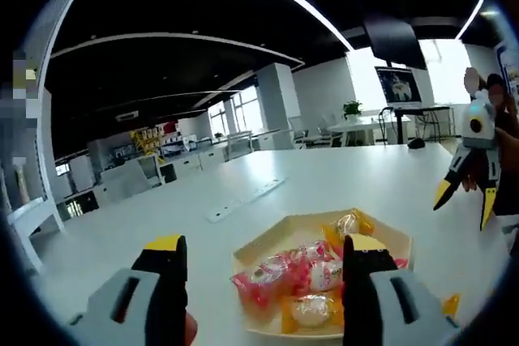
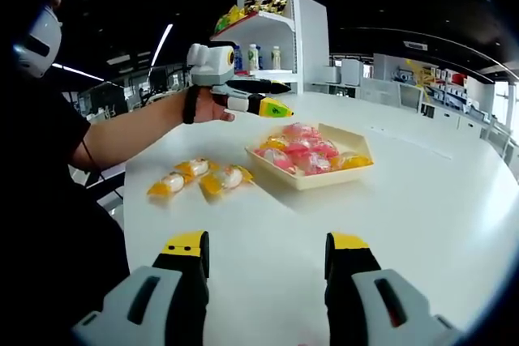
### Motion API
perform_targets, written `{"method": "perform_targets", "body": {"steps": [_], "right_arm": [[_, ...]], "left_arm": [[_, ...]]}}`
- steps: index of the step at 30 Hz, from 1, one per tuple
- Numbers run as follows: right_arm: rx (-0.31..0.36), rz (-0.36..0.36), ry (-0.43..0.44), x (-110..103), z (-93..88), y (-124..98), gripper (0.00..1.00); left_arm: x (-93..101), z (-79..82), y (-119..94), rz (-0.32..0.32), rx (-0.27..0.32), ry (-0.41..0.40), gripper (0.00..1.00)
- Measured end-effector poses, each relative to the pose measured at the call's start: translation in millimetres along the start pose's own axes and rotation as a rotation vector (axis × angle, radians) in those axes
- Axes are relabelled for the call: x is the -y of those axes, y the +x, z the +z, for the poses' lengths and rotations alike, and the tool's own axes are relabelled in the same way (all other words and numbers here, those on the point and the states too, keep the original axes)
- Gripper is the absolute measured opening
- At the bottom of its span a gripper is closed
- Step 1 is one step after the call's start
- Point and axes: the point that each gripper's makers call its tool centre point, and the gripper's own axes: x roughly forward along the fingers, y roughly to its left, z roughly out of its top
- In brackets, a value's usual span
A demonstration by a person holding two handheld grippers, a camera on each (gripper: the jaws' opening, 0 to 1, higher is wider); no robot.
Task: Pick up the marshmallows scattered on the table and place them into the bowl on the table
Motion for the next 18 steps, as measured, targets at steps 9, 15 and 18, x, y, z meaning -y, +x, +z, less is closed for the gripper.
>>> {"method": "perform_targets", "body": {"steps": [9, 15, 18], "right_arm": [[0.004, 0.005, -0.001, -1.8, 1.7, 2.0, 0.57], [0.001, -0.002, -0.003, 0.1, 2.4, 0.0, 0.57], [-0.001, -0.002, -0.005, 0.0, 2.7, -0.6, 0.57]], "left_arm": [[3.6, -6.8, -2.9, -0.011, -0.031, 0.021, 0.75], [-2.3, -6.1, -4.6, 0.015, -0.034, 0.003, 0.82], [-1.3, -6.9, -5.2, 0.011, -0.037, 0.002, 0.81]]}}
